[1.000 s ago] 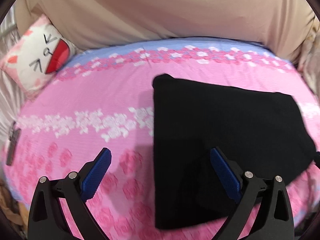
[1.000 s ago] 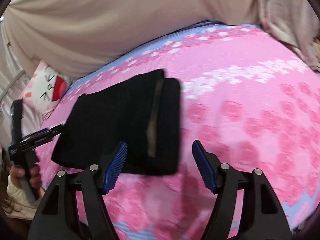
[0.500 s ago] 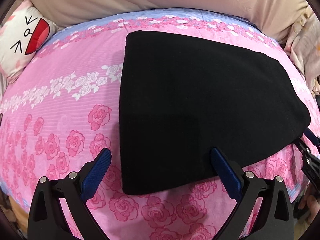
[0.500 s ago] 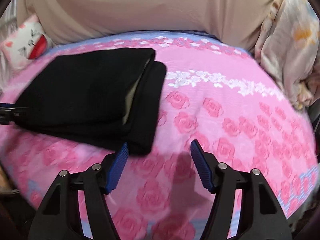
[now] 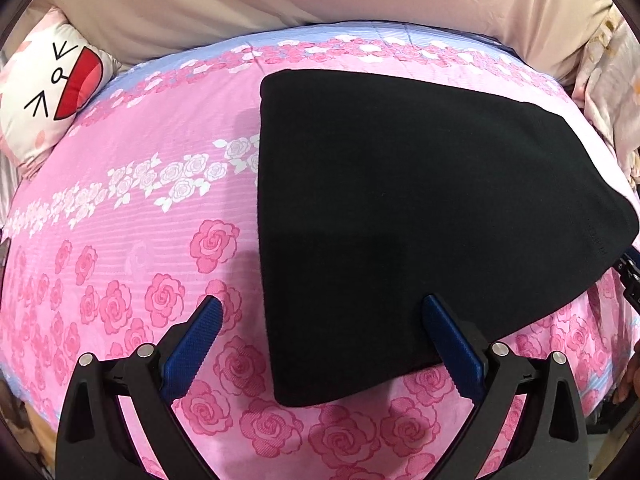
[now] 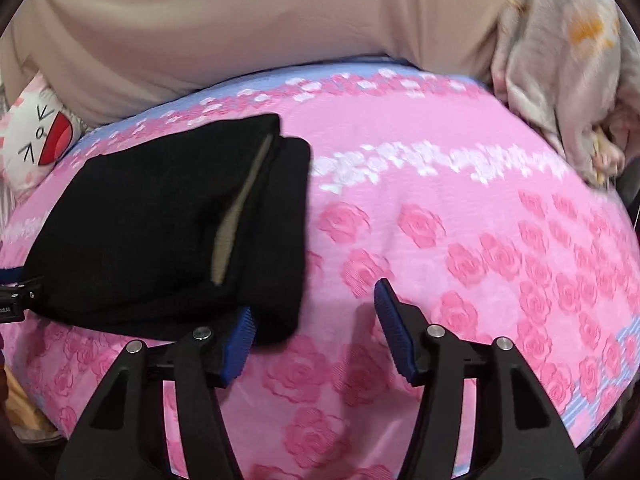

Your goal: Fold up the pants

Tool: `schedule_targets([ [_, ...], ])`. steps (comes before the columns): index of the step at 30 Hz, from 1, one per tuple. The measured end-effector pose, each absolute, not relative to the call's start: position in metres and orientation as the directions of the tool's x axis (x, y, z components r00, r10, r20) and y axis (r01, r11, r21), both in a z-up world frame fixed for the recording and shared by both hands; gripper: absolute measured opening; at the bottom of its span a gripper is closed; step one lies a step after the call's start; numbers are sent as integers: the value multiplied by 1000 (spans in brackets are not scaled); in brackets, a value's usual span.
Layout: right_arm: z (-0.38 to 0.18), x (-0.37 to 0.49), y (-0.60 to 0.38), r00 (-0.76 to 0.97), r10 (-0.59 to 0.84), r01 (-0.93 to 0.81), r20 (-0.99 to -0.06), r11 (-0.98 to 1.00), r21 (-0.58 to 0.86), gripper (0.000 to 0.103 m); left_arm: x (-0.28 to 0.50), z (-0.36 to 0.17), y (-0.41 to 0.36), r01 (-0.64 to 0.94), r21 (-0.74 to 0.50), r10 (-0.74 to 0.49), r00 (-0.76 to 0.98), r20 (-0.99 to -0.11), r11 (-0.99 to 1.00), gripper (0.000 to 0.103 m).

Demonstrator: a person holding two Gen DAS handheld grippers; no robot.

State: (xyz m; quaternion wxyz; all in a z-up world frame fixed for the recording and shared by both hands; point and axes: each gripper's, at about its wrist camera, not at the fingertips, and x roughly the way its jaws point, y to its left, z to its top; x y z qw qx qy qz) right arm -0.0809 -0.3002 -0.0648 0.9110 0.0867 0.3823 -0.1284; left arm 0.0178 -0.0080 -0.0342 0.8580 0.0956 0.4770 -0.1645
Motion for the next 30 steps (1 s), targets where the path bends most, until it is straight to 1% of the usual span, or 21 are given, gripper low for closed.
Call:
schedule_targets([
  [1,-66,-80,-303,674,-171,305,-718,951,59,55,21,-34,-10,376,16,-186,494,-849,926,98],
  [2,-66,-81,-312,675,-164,328,-720,940,93,55,20,-34,-10,380,23,-183,496,-849,925,98],
  [3,-67,-84,-323,679,-139,342,-721,929,143,55,20,-34,-11,390,27,-185,495,-849,920,98],
  [4,-70,-89,-337,688,-97,365,-720,903,227,56,20,-34,-11,396,26,-188,493,-849,918,98],
  [6,-77,-94,-347,688,-71,388,-722,877,284,56,20,-35,-8,407,5,-209,481,-851,913,98],
  [7,-78,-96,-345,693,-81,386,-716,881,273,56,20,-36,-6,410,-9,-221,473,-853,912,98],
  [9,-78,-92,-336,675,-130,391,-726,898,203,57,22,-38,-4,405,-30,-235,467,-852,914,98],
  [11,-75,-90,-333,667,-108,382,-737,899,214,61,23,-39,-3,406,-36,-240,465,-852,913,98],
  [12,-72,-89,-330,665,-90,370,-741,902,223,61,23,-39,-3,407,-37,-242,466,-851,913,98],
  [13,-66,-88,-324,667,-99,357,-739,912,200,61,23,-38,-3,407,-36,-242,468,-850,913,98],
  [16,-59,-76,-305,664,-190,332,-723,942,57,61,21,-37,-8,410,-9,-227,487,-843,912,98],
  [17,-59,-74,-307,664,-200,335,-721,941,48,60,21,-37,-10,411,3,-220,493,-842,911,98],
  [19,-57,-77,-321,674,-197,367,-712,926,91,60,21,-36,-14,423,29,-208,502,-839,905,98],
  [20,-59,-84,-340,684,-151,391,-713,902,184,61,20,-35,-14,430,35,-207,503,-839,902,98],
  [21,-64,-87,-350,678,-139,413,-722,884,218,61,20,-34,-14,440,31,-216,501,-838,898,98],
  [22,-77,-88,-359,647,-142,447,-749,866,222,61,20,-35,-14,452,14,-235,491,-839,892,98],
  [23,-79,-89,-357,655,-149,442,-741,871,216,61,20,-37,-14,462,-9,-257,477,-841,887,98],
  [25,-73,-84,-346,624,-154,410,-766,899,153,63,21,-39,-12,446,-36,-268,470,-841,894,98],
  [27,-60,-91,-342,625,-144,387,-767,911,144,62,22,-38,-12,449,-35,-268,467,-843,893,98],
  [28,-53,-96,-344,632,-123,378,-765,911,166,63,22,-37,-13,455,-28,-266,469,-842,890,98],
  [30,-32,-112,-358,694,-39,355,-719,887,295,63,22,-37,-15,461,-15,-262,477,-839,887,98],
])
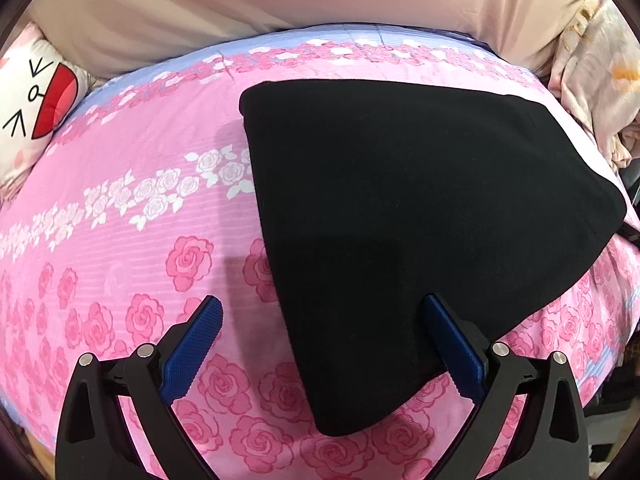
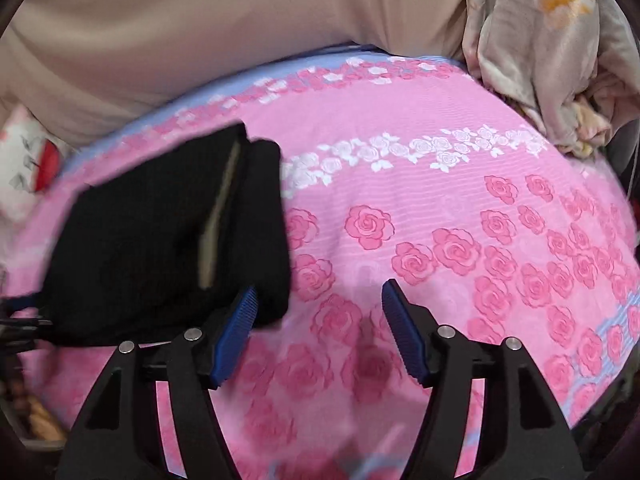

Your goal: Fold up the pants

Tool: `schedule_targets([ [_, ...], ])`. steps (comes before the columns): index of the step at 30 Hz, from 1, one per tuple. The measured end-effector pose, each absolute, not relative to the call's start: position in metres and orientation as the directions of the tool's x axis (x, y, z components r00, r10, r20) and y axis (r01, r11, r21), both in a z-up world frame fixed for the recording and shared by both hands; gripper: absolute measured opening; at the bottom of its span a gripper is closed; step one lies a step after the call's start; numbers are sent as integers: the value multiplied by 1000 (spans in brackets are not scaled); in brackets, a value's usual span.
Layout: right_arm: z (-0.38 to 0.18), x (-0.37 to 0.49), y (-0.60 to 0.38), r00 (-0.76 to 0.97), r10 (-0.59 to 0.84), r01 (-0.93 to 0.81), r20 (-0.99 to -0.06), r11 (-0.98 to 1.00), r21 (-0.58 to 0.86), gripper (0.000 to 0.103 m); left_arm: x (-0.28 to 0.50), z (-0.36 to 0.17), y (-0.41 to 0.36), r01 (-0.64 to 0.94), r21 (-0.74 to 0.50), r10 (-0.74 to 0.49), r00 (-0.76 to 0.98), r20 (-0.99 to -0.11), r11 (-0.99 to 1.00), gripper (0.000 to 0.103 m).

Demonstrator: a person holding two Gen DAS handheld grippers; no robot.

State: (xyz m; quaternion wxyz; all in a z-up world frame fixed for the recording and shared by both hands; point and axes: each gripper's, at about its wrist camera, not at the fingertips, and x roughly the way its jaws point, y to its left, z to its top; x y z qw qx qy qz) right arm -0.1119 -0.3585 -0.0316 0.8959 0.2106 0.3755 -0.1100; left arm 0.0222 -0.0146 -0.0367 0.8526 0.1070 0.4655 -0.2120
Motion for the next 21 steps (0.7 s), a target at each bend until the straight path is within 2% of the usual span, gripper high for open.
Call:
schedule_targets([
  [1,-26,-115,-360,713,-15,346,-701,877,334,63,23,-37,-15,464,-8,-260,481,-837,886,98],
  [4,-19,-104,-363,749,134,267,-649,835,481,78,28,-36,-16,469,19,-249,500,-829,883,98],
  [7,-38,-73,-357,701,246,232,-669,808,541,79,38,-34,-14,466,115,-195,564,-802,877,98],
  [10,-56,-58,-345,657,283,246,-699,796,554,81,49,-32,-5,473,101,-198,542,-817,875,98],
  [13,-55,-55,-331,659,252,241,-709,822,516,89,53,-32,1,479,103,-196,534,-822,872,98],
  [15,-53,-54,-327,652,233,233,-722,845,482,89,53,-31,-1,467,86,-199,527,-826,880,98],
  [16,-54,-51,-325,652,203,229,-731,866,445,87,51,-30,-3,456,86,-192,529,-827,886,98],
  [17,-56,-49,-323,649,176,233,-741,881,413,78,48,-29,-6,447,100,-178,538,-824,889,98],
  [18,-59,-47,-322,644,157,228,-749,895,384,75,44,-27,-8,444,111,-170,546,-820,889,98],
  [21,-53,-46,-322,643,164,206,-748,904,376,62,34,-20,-11,435,119,-160,552,-818,893,98],
])
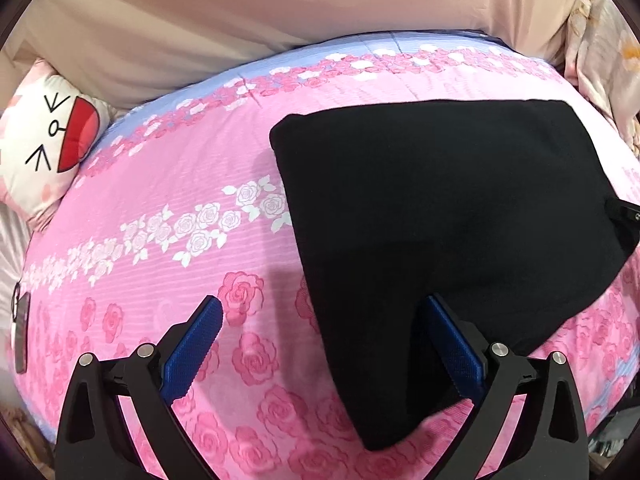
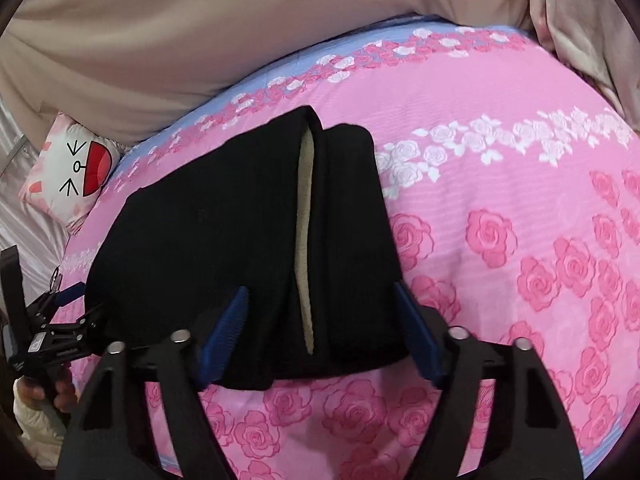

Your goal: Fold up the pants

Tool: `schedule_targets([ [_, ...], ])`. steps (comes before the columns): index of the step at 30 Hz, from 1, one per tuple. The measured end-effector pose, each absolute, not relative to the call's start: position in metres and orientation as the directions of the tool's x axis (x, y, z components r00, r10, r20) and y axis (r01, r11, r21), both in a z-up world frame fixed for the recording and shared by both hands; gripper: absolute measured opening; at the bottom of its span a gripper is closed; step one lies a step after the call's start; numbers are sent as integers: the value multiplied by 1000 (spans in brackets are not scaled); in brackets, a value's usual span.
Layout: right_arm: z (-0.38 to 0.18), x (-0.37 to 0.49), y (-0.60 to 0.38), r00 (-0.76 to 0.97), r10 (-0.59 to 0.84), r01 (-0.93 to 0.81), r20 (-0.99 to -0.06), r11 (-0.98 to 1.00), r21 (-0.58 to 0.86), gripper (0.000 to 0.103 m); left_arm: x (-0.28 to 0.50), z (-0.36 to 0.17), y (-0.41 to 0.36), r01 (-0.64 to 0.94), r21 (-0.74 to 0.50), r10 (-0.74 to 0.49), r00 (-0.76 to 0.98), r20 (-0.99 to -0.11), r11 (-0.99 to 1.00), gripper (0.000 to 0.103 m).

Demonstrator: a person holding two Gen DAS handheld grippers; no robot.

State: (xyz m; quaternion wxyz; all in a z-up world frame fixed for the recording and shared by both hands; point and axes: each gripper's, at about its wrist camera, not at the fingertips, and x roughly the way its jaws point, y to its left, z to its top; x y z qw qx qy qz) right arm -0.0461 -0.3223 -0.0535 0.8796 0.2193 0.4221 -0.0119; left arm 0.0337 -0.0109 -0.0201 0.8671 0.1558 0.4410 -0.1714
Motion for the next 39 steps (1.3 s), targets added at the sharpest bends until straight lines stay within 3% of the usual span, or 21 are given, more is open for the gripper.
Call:
schedule_targets([
  [3,-47,-49,-331,651,175,188,-739,906,380,59,26,-10,1,439,2,-243,501,-830,898,98],
  [4,-47,-49,-334,653,173,192,-737,904,382,71,24,-7,7,442,-61,-292,477,-829,895,98],
  [5,-46,-48,-336,648,134,219,-749,910,353,93,23,-6,11,438,-103,-321,461,-827,893,98],
  [6,-47,-46,-338,641,110,232,-760,916,328,98,24,-8,16,418,-162,-355,439,-826,894,98],
  [9,-55,-39,-335,607,197,188,-770,905,381,97,29,-33,19,349,-217,-347,370,-862,912,98],
  [13,-68,-32,-319,609,185,186,-771,912,366,90,25,-38,4,385,-161,-329,423,-844,909,98],
  [15,-63,-32,-319,624,282,175,-729,859,482,57,31,-40,-4,422,-129,-327,443,-835,898,98],
  [16,-62,-34,-324,634,364,164,-682,799,579,49,37,-38,-5,430,-116,-324,450,-832,895,98],
  [20,-50,-49,-330,681,478,151,-555,650,745,44,63,-8,6,421,-27,-273,535,-799,907,98],
  [22,-55,-57,-336,680,450,174,-578,667,724,44,66,1,4,465,41,-253,552,-795,885,98],
  [24,-84,-60,-350,650,384,266,-656,694,669,50,58,-3,-1,494,48,-258,532,-807,868,98],
  [25,-86,-64,-355,676,407,240,-614,667,706,48,53,-7,-4,503,58,-251,525,-813,862,98],
  [28,-60,-70,-356,695,330,243,-639,729,640,56,33,-12,-7,503,77,-249,549,-798,861,98],
  [30,-33,-68,-352,710,223,248,-668,809,533,57,23,-6,-5,523,2,-317,521,-793,852,98],
  [31,-22,-64,-350,715,190,236,-673,840,488,70,21,-3,-4,530,-25,-345,513,-786,847,98],
  [32,-17,-60,-349,719,179,227,-671,853,471,94,19,3,-4,527,-36,-357,521,-775,849,98],
  [33,-14,-55,-348,720,175,217,-672,862,457,98,20,6,-4,516,-29,-348,534,-771,856,98],
  [39,-41,-32,-344,647,252,206,-720,851,483,97,49,0,-6,410,-59,-277,495,-823,910,98],
])
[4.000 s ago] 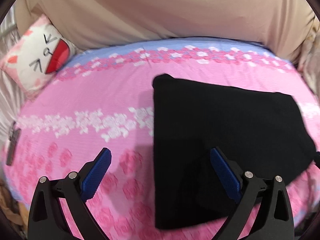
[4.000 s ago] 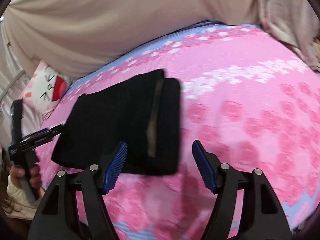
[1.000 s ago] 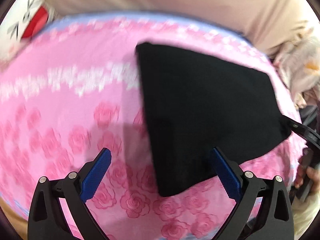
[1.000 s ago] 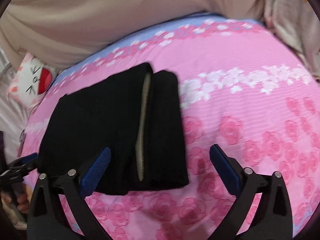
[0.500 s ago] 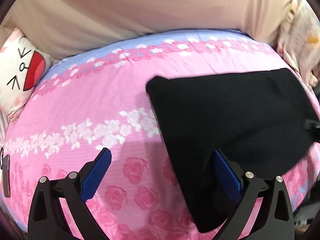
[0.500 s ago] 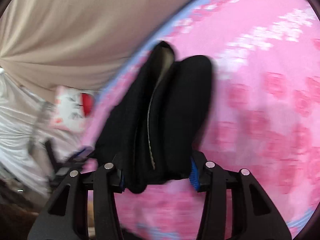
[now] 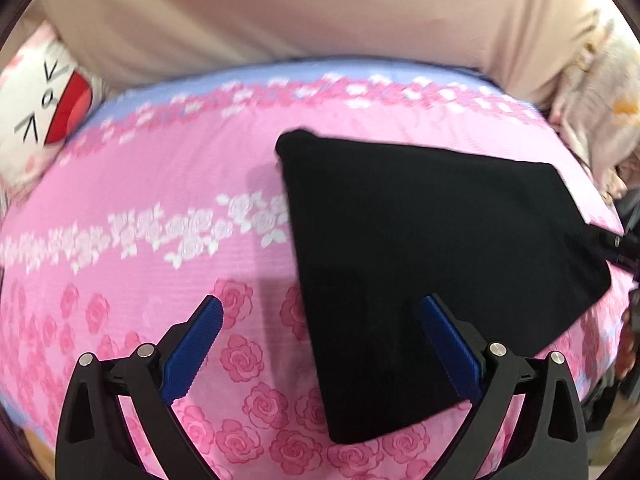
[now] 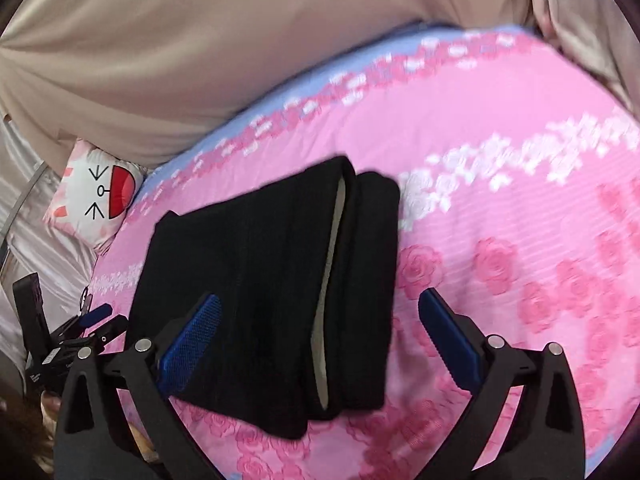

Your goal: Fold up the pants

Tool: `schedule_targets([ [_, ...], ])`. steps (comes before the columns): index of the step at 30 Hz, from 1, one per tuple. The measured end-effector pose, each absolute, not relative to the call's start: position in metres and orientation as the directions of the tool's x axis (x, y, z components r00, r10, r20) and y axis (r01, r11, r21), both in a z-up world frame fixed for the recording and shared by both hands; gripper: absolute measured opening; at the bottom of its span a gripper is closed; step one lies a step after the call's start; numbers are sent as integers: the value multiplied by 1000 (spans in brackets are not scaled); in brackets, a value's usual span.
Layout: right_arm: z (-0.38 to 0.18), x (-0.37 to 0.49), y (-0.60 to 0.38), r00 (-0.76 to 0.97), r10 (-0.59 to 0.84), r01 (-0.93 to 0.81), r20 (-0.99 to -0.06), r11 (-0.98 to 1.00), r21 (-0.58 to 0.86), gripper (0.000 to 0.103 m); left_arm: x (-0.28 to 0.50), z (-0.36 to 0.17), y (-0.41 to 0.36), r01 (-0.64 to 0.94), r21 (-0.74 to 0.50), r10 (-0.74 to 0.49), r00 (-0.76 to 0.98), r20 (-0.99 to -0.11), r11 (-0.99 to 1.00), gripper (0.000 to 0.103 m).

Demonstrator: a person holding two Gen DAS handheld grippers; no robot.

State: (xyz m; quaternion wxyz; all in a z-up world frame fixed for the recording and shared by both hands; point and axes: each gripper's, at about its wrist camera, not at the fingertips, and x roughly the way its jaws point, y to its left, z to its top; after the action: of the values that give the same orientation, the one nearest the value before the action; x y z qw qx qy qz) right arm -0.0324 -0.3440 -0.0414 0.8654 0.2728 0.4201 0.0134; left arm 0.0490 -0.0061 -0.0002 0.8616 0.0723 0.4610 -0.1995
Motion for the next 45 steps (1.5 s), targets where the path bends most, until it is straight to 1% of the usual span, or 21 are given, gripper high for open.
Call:
schedule_targets([
  [8,-64,-26,-324,583,287,213,-760,849,483,97,54,-13,-12,380,-23,-218,479,-850,925,98],
  [13,-65,-30,-319,601,297,187,-742,851,492,96,60,-20,-14,372,-21,-209,474,-855,928,98],
  [14,-64,-31,-319,606,286,188,-742,855,484,87,60,-21,-15,370,-23,-210,473,-856,929,98],
  [17,-65,-31,-322,621,309,196,-720,828,525,70,64,-26,-13,359,-61,-233,460,-857,931,98],
  [21,-66,-34,-330,638,369,200,-675,768,609,54,73,-33,-3,325,-204,-327,388,-862,923,98],
  [22,-65,-35,-331,645,396,199,-654,738,644,51,77,-34,1,332,-264,-379,350,-857,905,87],
  [23,-62,-37,-333,652,424,190,-628,710,678,48,79,-33,4,345,-317,-427,313,-849,884,57],
  [24,-57,-41,-334,663,460,170,-591,676,717,47,80,-29,9,356,-417,-513,239,-825,836,42],
  [25,-49,-47,-335,673,486,149,-558,649,746,46,79,-23,12,351,-449,-536,209,-818,822,39],
  [27,-33,-60,-335,681,508,122,-528,632,766,46,75,-6,17,356,-402,-500,246,-831,843,42],
  [28,-31,-65,-334,674,492,127,-551,658,743,45,74,-3,19,353,-357,-460,271,-845,865,66],
  [29,-34,-69,-333,653,449,155,-609,708,689,47,73,-3,18,350,-308,-416,297,-859,885,95],
  [30,-45,-69,-334,621,417,193,-664,740,644,49,71,-5,17,343,-272,-383,317,-867,899,98],
  [31,-61,-69,-337,579,382,243,-720,762,600,54,69,-8,15,334,-238,-350,331,-876,912,97],
  [32,-73,-72,-340,585,395,253,-708,741,622,61,68,-12,13,330,-218,-329,333,-884,919,97],
  [33,-74,-76,-343,615,414,236,-671,715,658,63,65,-15,8,335,-205,-318,330,-889,920,97],
  [36,-71,-75,-338,610,408,220,-679,736,641,70,56,-21,-8,360,-139,-269,343,-900,923,97],
  [38,-67,-70,-329,608,402,199,-684,757,622,82,45,-18,-21,366,-12,-182,435,-882,930,98],
  [40,-63,-67,-318,602,387,180,-699,787,591,89,35,-16,-34,386,108,-112,505,-856,916,98],
  [42,-62,-66,-308,599,356,165,-718,822,545,93,26,-14,-45,393,210,-56,566,-823,895,98],
  [45,-62,-62,-299,596,316,159,-738,854,495,98,20,-16,-50,385,287,-11,613,-790,877,98],
])
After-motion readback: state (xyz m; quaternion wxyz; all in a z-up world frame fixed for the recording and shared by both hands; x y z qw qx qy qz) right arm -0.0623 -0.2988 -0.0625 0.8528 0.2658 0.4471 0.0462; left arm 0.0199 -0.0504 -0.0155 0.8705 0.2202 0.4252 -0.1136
